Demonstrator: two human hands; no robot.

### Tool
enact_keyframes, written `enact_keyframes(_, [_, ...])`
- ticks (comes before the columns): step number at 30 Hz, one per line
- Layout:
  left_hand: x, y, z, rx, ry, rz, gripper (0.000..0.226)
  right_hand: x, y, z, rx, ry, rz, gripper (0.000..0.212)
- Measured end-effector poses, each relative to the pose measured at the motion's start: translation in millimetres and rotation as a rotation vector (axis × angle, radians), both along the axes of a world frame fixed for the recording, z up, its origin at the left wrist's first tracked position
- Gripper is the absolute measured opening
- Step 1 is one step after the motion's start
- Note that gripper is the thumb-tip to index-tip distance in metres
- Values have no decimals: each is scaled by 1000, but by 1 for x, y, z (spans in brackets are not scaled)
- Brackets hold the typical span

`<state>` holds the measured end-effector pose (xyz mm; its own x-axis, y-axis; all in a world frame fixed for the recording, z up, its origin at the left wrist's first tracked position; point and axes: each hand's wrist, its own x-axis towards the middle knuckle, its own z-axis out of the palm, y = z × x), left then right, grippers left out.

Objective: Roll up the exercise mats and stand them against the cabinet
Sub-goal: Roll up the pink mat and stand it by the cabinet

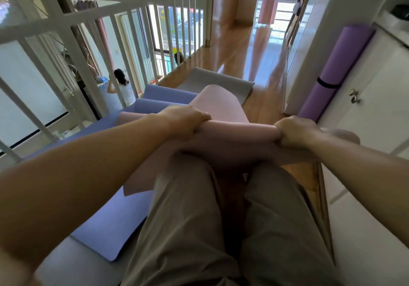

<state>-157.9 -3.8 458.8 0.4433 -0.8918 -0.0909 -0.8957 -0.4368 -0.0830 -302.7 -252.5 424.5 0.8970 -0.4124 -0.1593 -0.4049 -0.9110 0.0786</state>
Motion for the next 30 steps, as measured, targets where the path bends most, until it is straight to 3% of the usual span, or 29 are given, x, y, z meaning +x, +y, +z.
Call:
enact_keyframes(3, [19,4,10,-271,-345,42,38,18,3,26,-168,-425,28,7])
enact_keyframes(6, [28,11,14,-480,-612,57,43,27,8,57,-301,-823,53,18])
enact_keyframes(9, [19,17,20,-388,-584,160,61,19,17,69,-339,-949,145,17])
enact_keyframes(11, [-1,18,19,-268,-445,194,73,6,29,62,-316,-872,243,14])
enact_keyframes(13, [-27,17,13,-220,-160,117,80,-11,49,49,-263,-634,358,17])
enact_keyframes(15, [-53,18,1,-65,118,41,71,-24,66,40,-224,-348,480,22])
enact_keyframes(18, [-71,17,-15,85,315,-14,45,-36,79,39,-138,3,497,23])
enact_keyframes(21, [-74,13,-11,130,337,-12,38,-42,82,34,11,177,375,31])
enact_keyframes(25, [-85,9,-11,217,149,-63,60,-47,89,21,115,302,315,39])
enact_keyframes(30, [-105,12,-33,-29,-51,-201,56,-64,87,7,199,332,245,63])
